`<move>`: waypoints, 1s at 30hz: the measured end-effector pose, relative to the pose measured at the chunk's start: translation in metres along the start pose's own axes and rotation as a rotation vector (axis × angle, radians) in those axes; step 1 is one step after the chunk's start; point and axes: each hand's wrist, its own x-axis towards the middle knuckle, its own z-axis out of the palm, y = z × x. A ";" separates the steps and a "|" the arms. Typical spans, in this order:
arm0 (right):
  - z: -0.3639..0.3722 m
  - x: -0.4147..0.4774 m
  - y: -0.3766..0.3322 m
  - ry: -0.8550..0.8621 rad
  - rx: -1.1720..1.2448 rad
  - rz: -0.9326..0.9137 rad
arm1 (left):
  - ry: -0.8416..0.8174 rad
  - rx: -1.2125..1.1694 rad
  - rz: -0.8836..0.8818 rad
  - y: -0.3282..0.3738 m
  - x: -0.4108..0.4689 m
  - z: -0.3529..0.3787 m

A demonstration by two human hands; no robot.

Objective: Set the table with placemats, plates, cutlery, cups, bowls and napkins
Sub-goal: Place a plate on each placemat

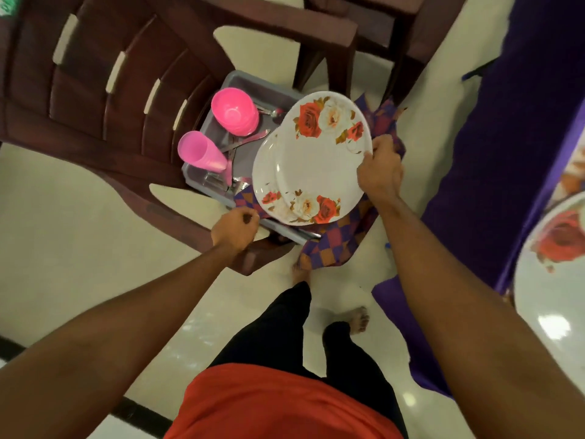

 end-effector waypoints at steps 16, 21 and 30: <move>-0.257 -0.040 0.109 0.458 0.588 0.043 | -0.380 -1.021 -0.017 0.247 -0.065 -0.015; -0.294 0.003 0.126 0.474 0.796 0.091 | -0.312 -0.993 0.113 0.327 -0.039 -0.028; -0.348 0.168 0.134 0.591 0.992 0.122 | -0.212 -1.086 0.241 0.533 0.074 -0.049</move>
